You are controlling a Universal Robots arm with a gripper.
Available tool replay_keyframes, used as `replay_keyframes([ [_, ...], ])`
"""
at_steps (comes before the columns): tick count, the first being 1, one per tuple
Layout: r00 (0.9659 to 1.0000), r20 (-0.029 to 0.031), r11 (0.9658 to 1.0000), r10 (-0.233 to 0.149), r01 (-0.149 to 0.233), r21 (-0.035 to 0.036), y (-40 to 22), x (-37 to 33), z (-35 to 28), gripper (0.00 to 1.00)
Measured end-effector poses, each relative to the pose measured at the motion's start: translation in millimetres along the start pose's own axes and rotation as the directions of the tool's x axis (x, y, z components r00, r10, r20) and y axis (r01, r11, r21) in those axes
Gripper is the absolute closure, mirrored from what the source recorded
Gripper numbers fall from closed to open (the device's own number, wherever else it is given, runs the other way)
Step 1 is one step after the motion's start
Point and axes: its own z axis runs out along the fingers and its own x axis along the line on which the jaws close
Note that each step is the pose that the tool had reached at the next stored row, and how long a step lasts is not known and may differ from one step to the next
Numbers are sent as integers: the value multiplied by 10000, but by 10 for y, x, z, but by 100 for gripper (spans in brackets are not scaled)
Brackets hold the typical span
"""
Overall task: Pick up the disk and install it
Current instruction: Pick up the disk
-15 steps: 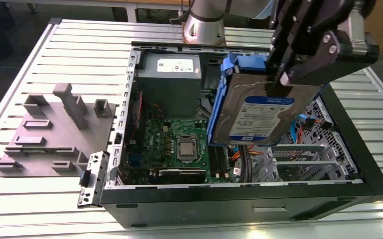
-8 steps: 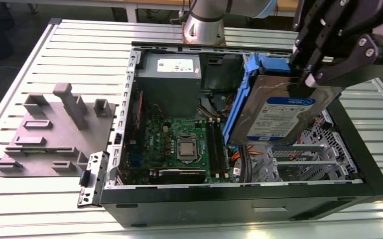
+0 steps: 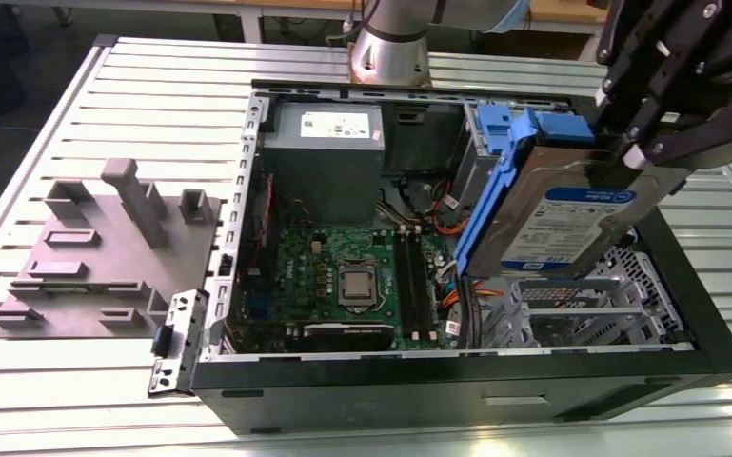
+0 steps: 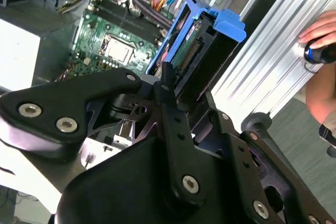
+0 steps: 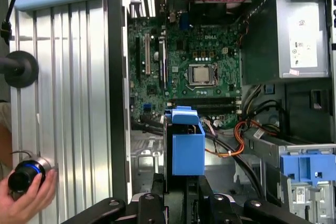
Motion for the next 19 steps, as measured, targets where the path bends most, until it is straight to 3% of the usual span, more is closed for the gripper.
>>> replay_keyframes([
  [9,10000,0,10000,0,0,0,-243,-13,9,65],
  [19,10000,1,10000,0,0,0,-411,-2,54,65],
])
